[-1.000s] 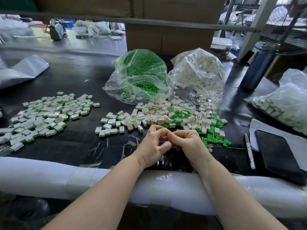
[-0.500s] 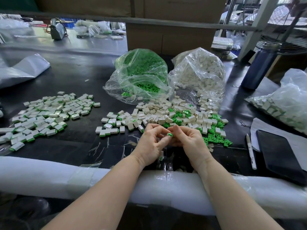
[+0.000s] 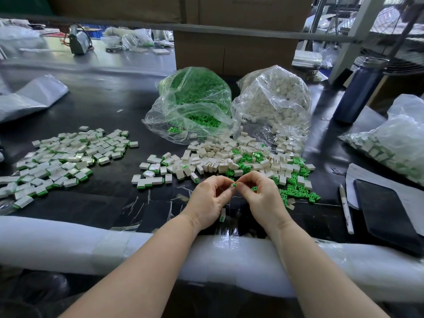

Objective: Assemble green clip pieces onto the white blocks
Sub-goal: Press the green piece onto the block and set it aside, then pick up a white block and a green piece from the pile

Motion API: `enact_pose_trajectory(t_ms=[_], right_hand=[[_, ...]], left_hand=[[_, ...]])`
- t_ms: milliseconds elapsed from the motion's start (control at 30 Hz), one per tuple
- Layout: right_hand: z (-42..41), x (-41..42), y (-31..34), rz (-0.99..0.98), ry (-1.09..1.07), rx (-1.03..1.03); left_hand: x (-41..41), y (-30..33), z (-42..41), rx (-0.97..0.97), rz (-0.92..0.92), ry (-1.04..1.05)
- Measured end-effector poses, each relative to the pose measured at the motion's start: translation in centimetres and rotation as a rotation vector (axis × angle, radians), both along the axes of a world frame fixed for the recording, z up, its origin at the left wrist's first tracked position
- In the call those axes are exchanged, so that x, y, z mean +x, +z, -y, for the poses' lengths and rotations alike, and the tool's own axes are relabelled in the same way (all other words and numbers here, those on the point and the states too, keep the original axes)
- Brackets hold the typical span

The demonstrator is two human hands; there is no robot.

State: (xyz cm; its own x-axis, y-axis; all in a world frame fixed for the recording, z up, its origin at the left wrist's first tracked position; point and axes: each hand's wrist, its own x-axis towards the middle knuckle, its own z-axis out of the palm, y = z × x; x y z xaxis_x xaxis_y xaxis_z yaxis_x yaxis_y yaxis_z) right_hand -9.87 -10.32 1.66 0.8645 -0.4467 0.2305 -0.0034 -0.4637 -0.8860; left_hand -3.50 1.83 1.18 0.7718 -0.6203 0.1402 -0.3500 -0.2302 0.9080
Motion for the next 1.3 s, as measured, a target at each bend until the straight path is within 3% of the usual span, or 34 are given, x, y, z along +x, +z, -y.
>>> enact_pose_trajectory(t_ms=[167, 367, 533, 800, 1300], right_hand=[[0.2, -0.1, -0.1, 0.022, -0.047, 0.005], [1.6, -0.1, -0.4, -0.01, -0.402, -0.039], [1.9, -0.2, -0.5, -0.114, -0.522, -0.097], [2.1, -0.2, -0.8, -0.288, -0.572, -0.247], [1.9, 0.8, -2.2, -0.377, -0.491, -0.583]], left_hand=[[0.1, -0.1, 0.0, -0.017, 0.037, 0.107], [0.5, -0.2, -0.3, -0.08, 0.033, 0.343], [1.0, -0.5, -0.4, -0.009, 0.119, 0.481], [1.0, -0.8, -0.1, 0.235, 0.134, 0.454], [0.8, -1.0, 0.2, 0.36, 0.184, 0.369]])
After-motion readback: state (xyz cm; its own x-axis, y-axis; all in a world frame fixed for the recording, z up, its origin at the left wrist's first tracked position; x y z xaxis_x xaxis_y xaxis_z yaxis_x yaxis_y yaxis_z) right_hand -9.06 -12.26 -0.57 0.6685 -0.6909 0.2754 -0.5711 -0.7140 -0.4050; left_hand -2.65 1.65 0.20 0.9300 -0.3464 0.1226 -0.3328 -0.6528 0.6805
